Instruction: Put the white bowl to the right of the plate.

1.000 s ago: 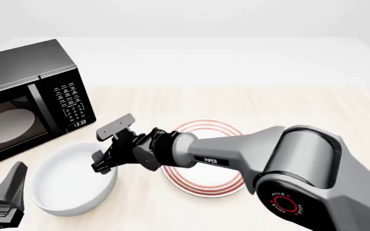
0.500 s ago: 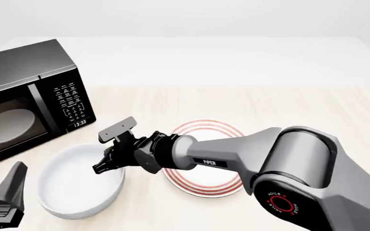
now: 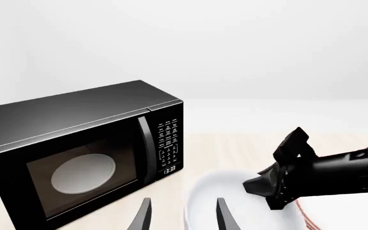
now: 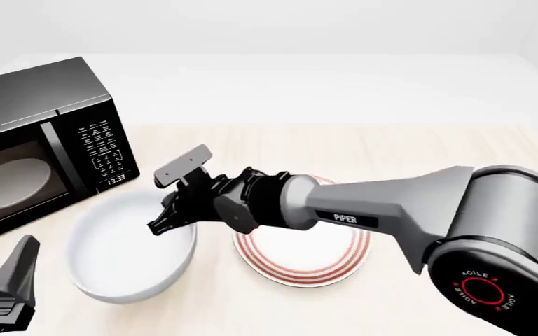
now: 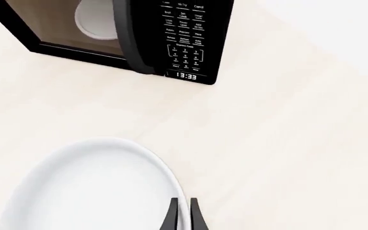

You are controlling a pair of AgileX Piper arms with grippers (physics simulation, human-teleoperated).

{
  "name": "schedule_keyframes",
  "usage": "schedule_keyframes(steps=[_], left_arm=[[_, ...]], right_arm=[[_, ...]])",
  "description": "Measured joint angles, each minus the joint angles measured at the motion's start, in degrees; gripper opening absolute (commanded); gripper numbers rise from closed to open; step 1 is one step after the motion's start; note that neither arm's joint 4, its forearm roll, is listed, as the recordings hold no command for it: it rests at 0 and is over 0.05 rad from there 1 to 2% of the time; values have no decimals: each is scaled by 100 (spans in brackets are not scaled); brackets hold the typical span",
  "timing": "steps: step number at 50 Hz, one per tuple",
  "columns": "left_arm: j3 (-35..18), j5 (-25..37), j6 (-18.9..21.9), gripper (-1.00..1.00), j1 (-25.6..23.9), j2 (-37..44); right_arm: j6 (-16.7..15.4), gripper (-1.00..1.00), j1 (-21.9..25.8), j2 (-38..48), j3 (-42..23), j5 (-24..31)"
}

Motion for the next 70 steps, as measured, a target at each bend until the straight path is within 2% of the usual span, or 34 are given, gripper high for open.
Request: schedule_keyframes(steps=[12,24,39,70], left_arm=[[0,0,0,100,0,0],[0,0,0,100,0,0],[0,0,0,100,0,0],[0,0,0,100,0,0]], right_arm=[[-95,-100,-182,-697,562,-114],[-118,-100,-589,-1343,1183,-273],[-211,-100,-1384,-2127,1973,-395],[-191,-100,-3258,-3616,3684,-721]])
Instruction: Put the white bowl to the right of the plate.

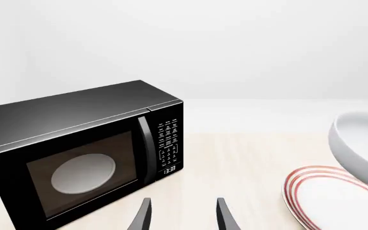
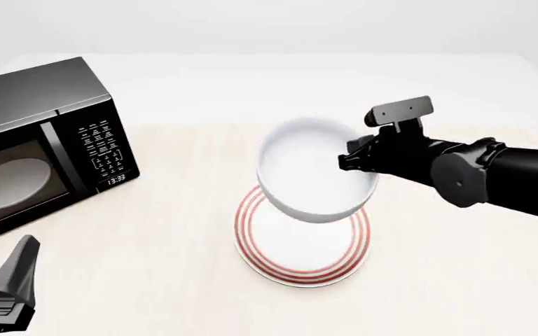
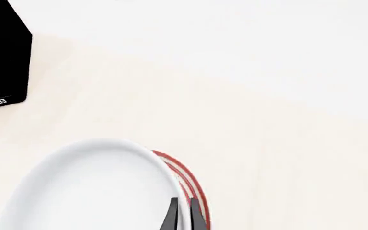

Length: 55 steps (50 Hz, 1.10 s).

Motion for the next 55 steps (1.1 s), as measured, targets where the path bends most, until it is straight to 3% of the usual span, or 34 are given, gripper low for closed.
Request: schedule_keyframes(steps=[33,55], left_arm=[[0,0,0,100,0,0],[0,0,0,100,0,0]], right_arm=[[56,-100,-1789,-1006,1346,-316],[104,-100,-2849,-1092,2093,-782]])
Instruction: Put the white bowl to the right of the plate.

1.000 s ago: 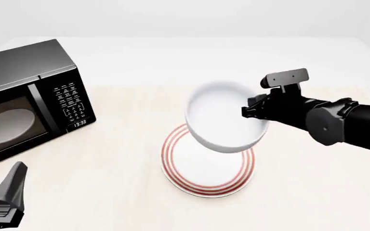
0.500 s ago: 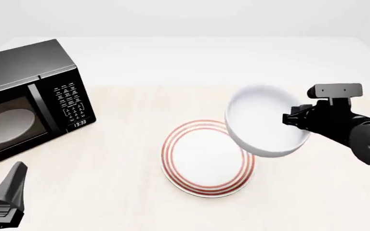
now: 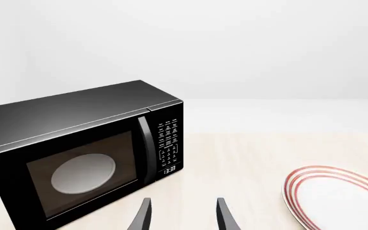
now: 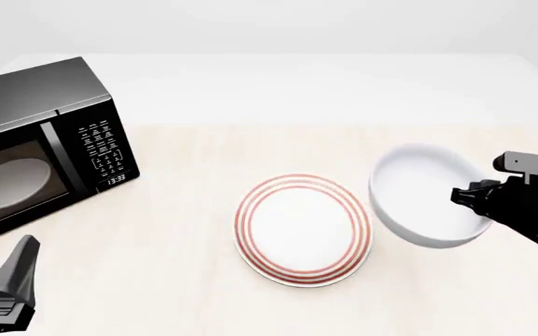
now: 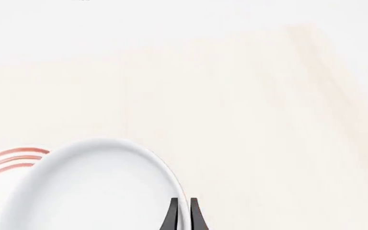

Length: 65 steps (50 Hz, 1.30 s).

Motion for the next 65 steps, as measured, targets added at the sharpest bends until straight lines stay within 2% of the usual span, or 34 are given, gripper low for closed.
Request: schedule_keyframes(steps=[15,31,45,65], left_arm=[[0,0,0,100,0,0],[0,0,0,100,0,0],[0,0,0,100,0,0],[0,0,0,100,0,0]], right_arm=[[53,-100,-710,252,379,-486],[89,-100,-1254,700,636,-1029],[123,-100,-1493,1291,740,-1549],[95,-100,-1621,1769,659,-1841]])
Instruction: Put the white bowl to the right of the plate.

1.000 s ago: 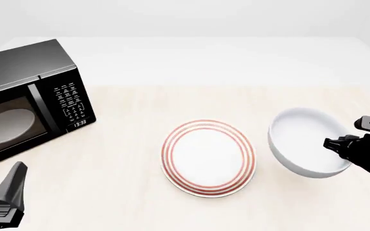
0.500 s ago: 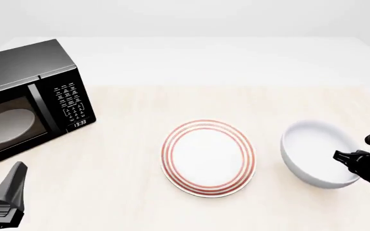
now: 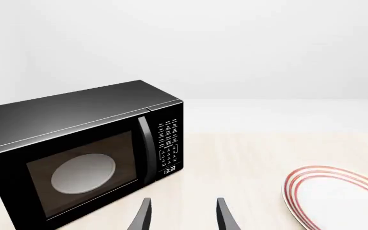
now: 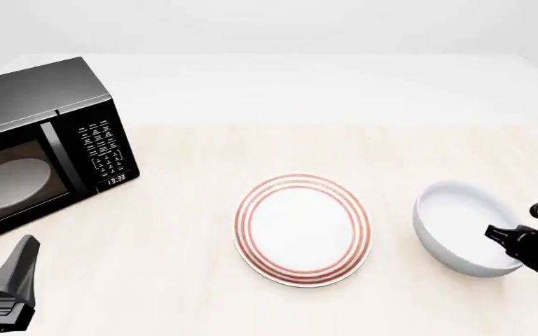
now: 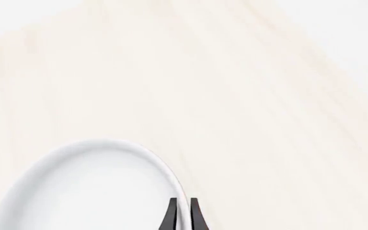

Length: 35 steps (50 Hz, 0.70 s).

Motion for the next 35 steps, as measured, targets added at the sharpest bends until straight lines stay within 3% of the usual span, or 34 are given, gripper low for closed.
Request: schedule_keyframes(steps=[7,8,19,35], left_arm=[[0,0,0,100,0,0],[0,0,0,100,0,0],[0,0,0,100,0,0],[0,0,0,100,0,0]], right_arm=[[27,-100,-22,30,-14,-52],[29,100,-9,17,-13,-42],[16,100,139,-675,-10,497],[-40,100,639,-2915,-71,2129]])
